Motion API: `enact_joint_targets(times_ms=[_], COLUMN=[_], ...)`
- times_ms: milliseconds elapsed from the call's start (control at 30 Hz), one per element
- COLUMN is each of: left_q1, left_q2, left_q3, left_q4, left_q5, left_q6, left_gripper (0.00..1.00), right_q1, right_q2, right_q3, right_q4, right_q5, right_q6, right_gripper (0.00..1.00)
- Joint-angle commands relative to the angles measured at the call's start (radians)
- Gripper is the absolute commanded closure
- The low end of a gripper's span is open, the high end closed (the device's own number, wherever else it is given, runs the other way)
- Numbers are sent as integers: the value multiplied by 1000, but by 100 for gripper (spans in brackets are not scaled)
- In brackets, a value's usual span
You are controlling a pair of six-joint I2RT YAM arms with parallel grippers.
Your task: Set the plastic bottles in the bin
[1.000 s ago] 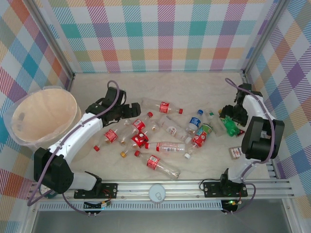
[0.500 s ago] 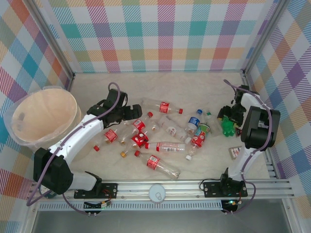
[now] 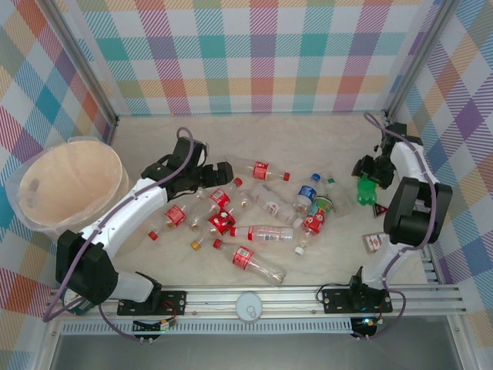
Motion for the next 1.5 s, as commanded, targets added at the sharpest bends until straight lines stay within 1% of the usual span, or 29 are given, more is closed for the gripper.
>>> enact_joint_targets(times_ms=[0, 100, 133, 200, 267, 367, 467, 633, 767, 867, 967, 1133, 1267, 1467], left_q1=[-13, -22, -29, -49, -77, -120, -163, -203, -218, -226, -237, -253, -252, -253], left_q2=[-2, 17, 28, 54, 86, 147, 197, 251, 282, 309, 334, 366, 371, 362], left_q3=[35, 20, 18, 17, 24, 47, 59, 84, 97, 101, 114, 124, 114, 123], left_q4=[100, 236, 308, 394, 464, 526, 569, 602, 643, 693, 730, 743, 757, 712], left_q5=[175, 358, 413, 486, 522, 545, 547, 503, 468, 465, 464, 456, 429, 402], left_q6=[-20, -42, -58, -88, -117, -156, -166, -172, -190, -221, -241, -255, -268, -251], left_gripper=[0, 0, 1, 0, 0, 0, 0, 0, 0, 0, 3, 13, 24, 41], right_q1=[-2, 25, 44, 96, 160, 240, 287, 351, 382, 401, 414, 421, 428, 428], right_q2=[-104, -171, -189, -212, -216, -220, -222, -208, -190, -178, -166, -159, -153, -155], right_q3=[37, -21, -51, -97, -126, -160, -177, -192, -188, -192, -189, -180, -179, -167], right_q4=[-34, 50, 94, 168, 219, 296, 368, 467, 483, 518, 541, 558, 561, 537], right_q5=[-233, -484, -572, -690, -762, -824, -848, -883, -895, -903, -904, -908, -920, -919], right_q6=[76, 193, 241, 319, 375, 449, 509, 582, 590, 608, 616, 622, 619, 592], right_gripper=[37, 37, 38, 37, 37, 37, 37, 37, 37, 36, 36, 36, 36, 36])
